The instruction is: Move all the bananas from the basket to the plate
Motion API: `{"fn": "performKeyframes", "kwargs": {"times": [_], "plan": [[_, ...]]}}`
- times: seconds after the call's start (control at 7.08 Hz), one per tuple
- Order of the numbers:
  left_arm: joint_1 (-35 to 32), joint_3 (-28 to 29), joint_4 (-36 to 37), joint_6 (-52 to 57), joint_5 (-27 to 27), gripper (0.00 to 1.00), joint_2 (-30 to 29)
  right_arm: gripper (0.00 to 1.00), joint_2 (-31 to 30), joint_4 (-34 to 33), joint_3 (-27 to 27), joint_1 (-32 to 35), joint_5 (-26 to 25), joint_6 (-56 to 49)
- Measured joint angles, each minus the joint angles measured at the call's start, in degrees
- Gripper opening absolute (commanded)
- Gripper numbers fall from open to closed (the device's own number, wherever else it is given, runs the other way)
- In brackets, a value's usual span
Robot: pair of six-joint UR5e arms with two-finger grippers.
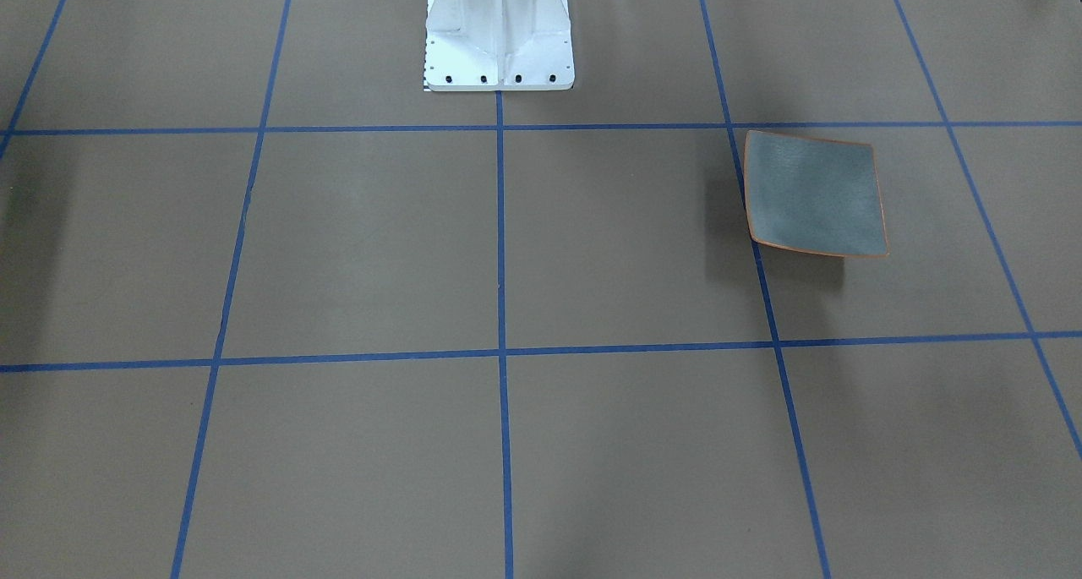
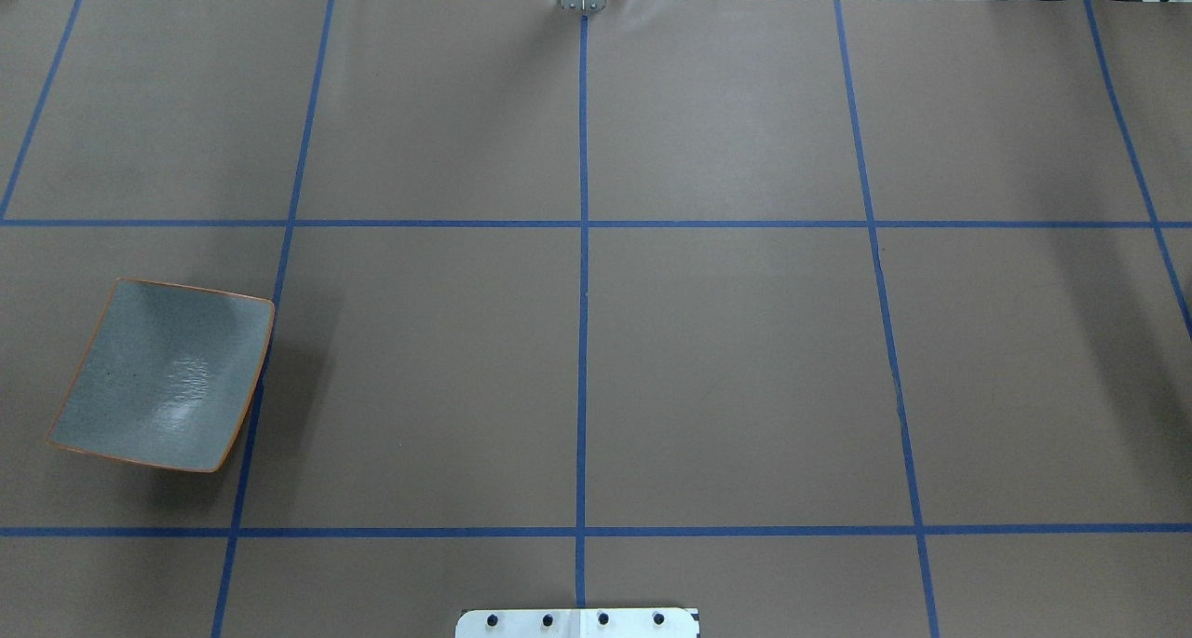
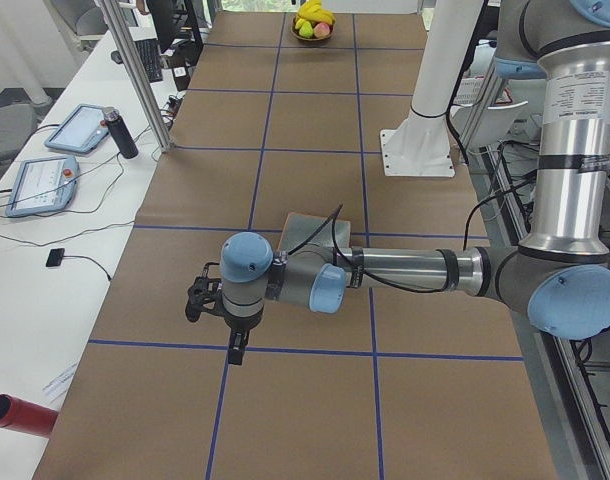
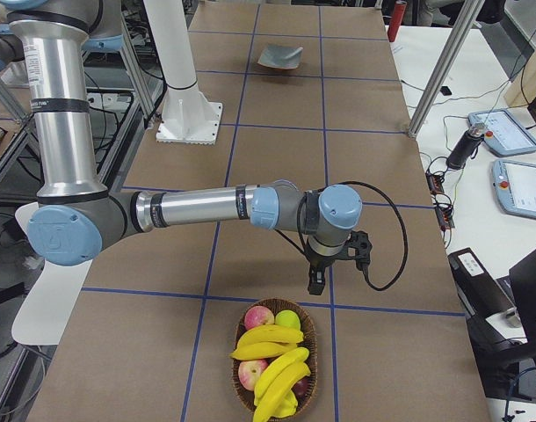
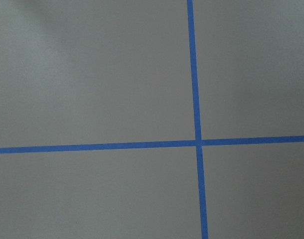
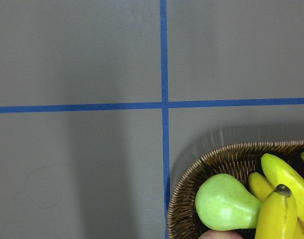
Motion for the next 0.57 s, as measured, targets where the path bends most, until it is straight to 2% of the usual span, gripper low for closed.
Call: {"fn": "performKeyframes", "kwargs": {"times": [0.57], "plan": [[0.1,0.9,-1.1,-0.4,-0.4,1.00,0.7,1.00,-0.2,0.0,0.0,-0.1,0.1,0.0]]}}
